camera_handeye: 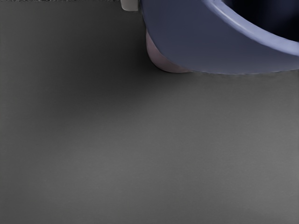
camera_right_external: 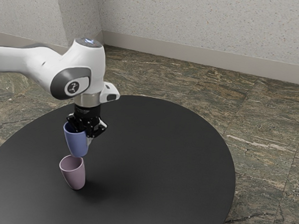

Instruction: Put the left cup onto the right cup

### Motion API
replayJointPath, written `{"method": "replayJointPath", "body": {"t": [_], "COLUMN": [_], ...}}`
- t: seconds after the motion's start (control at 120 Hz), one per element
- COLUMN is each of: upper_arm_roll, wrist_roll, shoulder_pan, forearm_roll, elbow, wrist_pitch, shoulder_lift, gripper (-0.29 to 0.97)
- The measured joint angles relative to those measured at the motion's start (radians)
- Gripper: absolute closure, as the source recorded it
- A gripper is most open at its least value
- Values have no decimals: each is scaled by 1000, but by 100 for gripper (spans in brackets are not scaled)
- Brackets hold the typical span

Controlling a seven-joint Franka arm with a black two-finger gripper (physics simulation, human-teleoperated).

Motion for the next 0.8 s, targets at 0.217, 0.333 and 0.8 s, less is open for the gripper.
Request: {"method": "replayJointPath", "body": {"t": [0.217,0.333,0.8], "upper_arm_roll": [0,0,-2], "wrist_roll": [-19,-31,-71], "shoulder_pan": [1,1,1], "forearm_roll": [-8,-10,-18], "elbow": [-25,-46,-109], "wrist_pitch": [6,9,17], "shoulder_lift": [-24,-39,-109], "gripper": [78,78,78]}}
